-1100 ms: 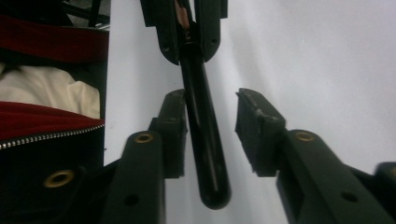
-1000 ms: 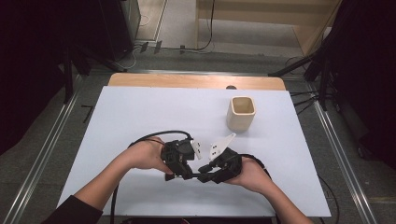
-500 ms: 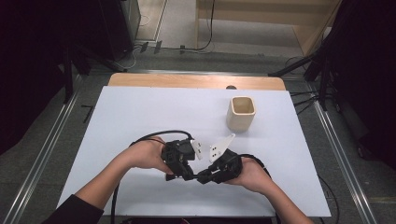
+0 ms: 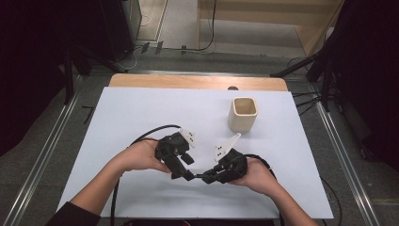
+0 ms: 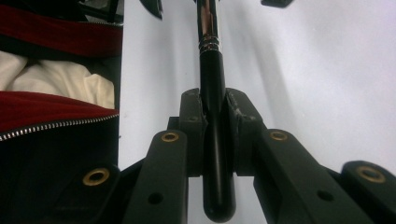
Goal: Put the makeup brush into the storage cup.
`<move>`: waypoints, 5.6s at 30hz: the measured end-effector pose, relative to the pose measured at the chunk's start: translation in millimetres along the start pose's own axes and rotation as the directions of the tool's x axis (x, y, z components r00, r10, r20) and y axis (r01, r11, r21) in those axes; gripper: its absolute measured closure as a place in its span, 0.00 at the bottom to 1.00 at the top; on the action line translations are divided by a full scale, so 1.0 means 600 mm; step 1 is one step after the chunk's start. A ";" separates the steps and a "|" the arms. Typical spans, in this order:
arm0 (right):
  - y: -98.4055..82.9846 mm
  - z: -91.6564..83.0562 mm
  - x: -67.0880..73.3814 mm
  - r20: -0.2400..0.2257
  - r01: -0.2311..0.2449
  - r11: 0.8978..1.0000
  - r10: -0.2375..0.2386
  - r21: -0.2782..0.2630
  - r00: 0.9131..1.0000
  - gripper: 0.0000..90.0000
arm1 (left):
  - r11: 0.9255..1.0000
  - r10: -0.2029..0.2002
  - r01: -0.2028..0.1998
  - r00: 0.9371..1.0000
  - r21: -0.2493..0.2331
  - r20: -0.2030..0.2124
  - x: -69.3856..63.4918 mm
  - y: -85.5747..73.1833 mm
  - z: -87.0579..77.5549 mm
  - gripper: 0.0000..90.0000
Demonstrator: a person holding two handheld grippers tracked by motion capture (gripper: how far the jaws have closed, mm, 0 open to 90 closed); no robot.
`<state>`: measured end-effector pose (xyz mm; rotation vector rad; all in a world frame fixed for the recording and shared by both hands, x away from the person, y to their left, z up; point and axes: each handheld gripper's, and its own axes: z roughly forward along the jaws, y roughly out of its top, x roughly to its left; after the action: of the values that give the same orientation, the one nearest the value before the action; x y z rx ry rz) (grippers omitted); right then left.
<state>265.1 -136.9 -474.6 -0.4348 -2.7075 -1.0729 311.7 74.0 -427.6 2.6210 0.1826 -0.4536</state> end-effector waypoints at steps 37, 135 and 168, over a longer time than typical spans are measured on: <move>-0.037 -0.044 -0.003 0.119 -0.205 0.975 0.215 -0.088 0.969 0.89 | 0.916 -0.263 0.221 0.961 -0.336 -0.085 0.008 -0.073 -0.024 0.32; -0.041 0.041 0.080 0.238 -0.377 0.668 0.640 -0.642 0.730 0.89 | 0.691 -0.500 0.360 0.864 -0.627 -0.055 -0.017 -0.089 0.010 0.34; -0.040 0.077 0.088 0.123 -0.368 0.537 0.673 -0.759 0.729 0.89 | 0.572 -0.539 0.422 0.840 -0.703 0.066 -0.017 -0.083 0.014 0.40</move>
<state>204.0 -111.5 -507.8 -1.6716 -2.0103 -1.9093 289.3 113.4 -452.4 1.8032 0.9580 -0.2656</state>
